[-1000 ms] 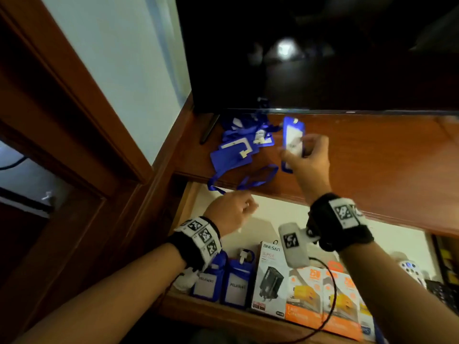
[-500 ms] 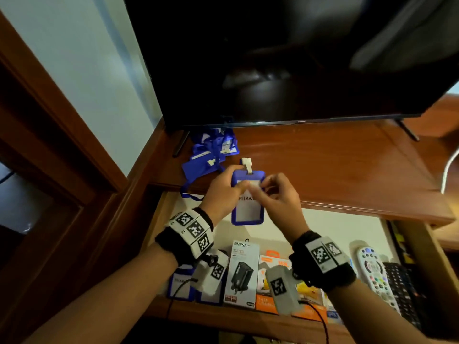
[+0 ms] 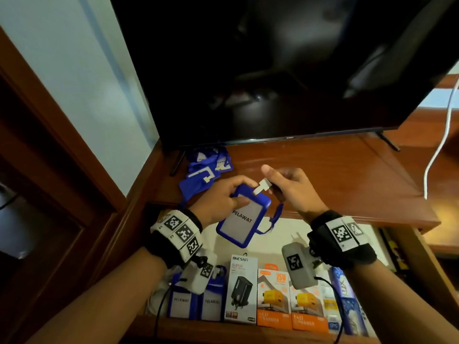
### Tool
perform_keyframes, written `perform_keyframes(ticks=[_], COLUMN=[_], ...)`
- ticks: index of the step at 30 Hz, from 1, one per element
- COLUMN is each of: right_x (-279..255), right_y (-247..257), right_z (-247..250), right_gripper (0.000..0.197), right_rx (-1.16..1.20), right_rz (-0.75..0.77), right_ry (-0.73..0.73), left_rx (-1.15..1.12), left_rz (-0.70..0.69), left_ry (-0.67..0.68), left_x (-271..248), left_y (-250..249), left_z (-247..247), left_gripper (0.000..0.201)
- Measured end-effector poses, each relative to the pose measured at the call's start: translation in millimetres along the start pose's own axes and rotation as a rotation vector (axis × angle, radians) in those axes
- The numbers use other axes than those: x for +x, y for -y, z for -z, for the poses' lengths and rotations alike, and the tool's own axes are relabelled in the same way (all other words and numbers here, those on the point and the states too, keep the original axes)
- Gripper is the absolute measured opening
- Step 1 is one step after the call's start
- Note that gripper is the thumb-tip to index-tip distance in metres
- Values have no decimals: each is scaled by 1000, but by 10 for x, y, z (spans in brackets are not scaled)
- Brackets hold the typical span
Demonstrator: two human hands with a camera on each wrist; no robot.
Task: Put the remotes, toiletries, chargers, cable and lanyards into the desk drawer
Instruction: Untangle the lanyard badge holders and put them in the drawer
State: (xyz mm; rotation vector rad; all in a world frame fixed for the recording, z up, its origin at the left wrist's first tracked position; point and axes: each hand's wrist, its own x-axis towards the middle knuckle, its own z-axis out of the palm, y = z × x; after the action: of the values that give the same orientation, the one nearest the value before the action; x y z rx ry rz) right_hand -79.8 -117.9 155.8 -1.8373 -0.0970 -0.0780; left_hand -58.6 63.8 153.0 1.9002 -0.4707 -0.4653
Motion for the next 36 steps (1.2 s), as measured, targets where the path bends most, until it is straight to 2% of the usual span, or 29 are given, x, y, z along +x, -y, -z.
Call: perform_keyframes(ticks=[3,7,10,14,17,20,21,23,25,28,31,32,34,36], right_x=[-18,-122,-154,-163,-202,-193,-180,-139,-106,-118,-169,-181,-193,-226], right_y=[25,45,11,52,51,34,50,101,154,198,78,23,-56,-90], right_z=[-90,-397,-614,-697,-685,-634,-625,-622,-623,-630,-652,-665,-685,-687], right_gripper=[35,15,20,26,44,40,33,21,16,27,53,53,34,37], right_rx=[113,246,257,214,115,-67,-122,-170,-160,-65,258,394,517,387], right_rz=[129,77,37,70,58,-21,-41,-80,-92,-114,-300,-329,-332,-305], right_ry=[-106,-87,-66,-53,59,222,284,393,452,363,142,107,113,111], left_rx=[-73,-301,-507,-490,-302,54,211,486,598,466,145,7,-228,-305], left_rz=[-31,-33,-16,-19,-106,-186,-177,-103,-47,-23,4,10,5,0], left_ry=[-124,-292,-332,-340,-248,2,97,270,351,322,228,177,78,-33], left_x=[14,35,25,-4,-48,-104,-121,-152,-169,-222,-304,-336,-370,-338], left_y=[-56,-56,-8,92,172,141,99,13,-21,37,148,177,223,278], left_z=[98,184,214,270,489,748,808,881,909,931,953,968,1008,1060], left_gripper=[33,32,32,32,45,64,63,46,32,27,27,25,24,24])
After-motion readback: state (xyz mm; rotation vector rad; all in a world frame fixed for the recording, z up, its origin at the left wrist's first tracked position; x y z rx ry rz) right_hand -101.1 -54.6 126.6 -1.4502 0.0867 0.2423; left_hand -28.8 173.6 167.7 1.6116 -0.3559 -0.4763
